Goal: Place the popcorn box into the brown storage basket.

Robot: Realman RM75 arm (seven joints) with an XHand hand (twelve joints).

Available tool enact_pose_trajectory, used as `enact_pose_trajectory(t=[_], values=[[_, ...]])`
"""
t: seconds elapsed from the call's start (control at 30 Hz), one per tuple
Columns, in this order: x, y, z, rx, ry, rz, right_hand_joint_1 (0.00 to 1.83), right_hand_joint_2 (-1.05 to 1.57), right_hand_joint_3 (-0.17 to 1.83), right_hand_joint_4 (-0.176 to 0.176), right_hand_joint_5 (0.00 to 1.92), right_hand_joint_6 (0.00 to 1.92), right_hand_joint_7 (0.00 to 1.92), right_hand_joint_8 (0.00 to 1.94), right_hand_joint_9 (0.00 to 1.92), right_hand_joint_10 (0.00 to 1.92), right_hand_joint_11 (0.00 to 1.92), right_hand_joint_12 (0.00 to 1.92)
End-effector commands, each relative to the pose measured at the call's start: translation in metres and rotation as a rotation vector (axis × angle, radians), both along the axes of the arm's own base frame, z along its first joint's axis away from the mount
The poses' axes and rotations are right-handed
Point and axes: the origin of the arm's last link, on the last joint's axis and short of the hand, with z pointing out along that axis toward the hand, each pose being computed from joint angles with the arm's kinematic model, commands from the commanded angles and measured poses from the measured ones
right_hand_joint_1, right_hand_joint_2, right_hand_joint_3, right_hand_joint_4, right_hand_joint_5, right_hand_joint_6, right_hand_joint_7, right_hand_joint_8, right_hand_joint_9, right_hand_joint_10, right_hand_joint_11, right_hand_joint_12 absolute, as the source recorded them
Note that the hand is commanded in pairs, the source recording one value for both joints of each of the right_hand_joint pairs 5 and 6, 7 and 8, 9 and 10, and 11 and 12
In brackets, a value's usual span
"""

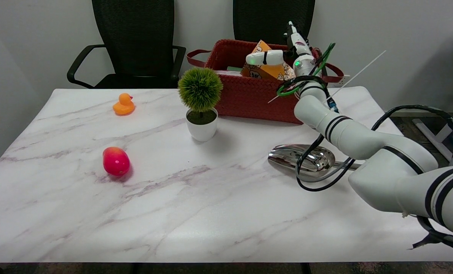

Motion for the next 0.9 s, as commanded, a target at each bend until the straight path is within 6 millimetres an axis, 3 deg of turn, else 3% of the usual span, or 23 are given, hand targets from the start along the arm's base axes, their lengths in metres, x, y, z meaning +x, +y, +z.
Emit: enact_pose_trajectory(t=[0.03, 0.33, 0.53, 0.9], values=[[0.031, 0.044, 0.011, -0.025, -0.024, 0.276, 0.89, 0.04, -0.06, 0.0, 0.0, 0.0, 0.28, 0.28, 0.28, 0.28, 0.0, 0.0], [0.048, 0.119, 0.005, -0.12, -0.06, 0.588, 0.9, 0.14, -0.11, 0.0, 0.0, 0.0, 0.32, 0.32, 0.32, 0.32, 0.1, 0.1], [0.043, 0.159, -0.006, -0.147, -0.084, 0.69, 0.91, 0.2, -0.1, 0.0, 0.0, 0.0, 0.36, 0.36, 0.34, 0.34, 0.12, 0.12], [0.022, 0.203, -0.041, -0.091, -0.091, 0.724, 0.91, 0.22, 0.06, 0.0, 0.0, 0.0, 0.37, 0.37, 0.36, 0.36, 0.11, 0.11]])
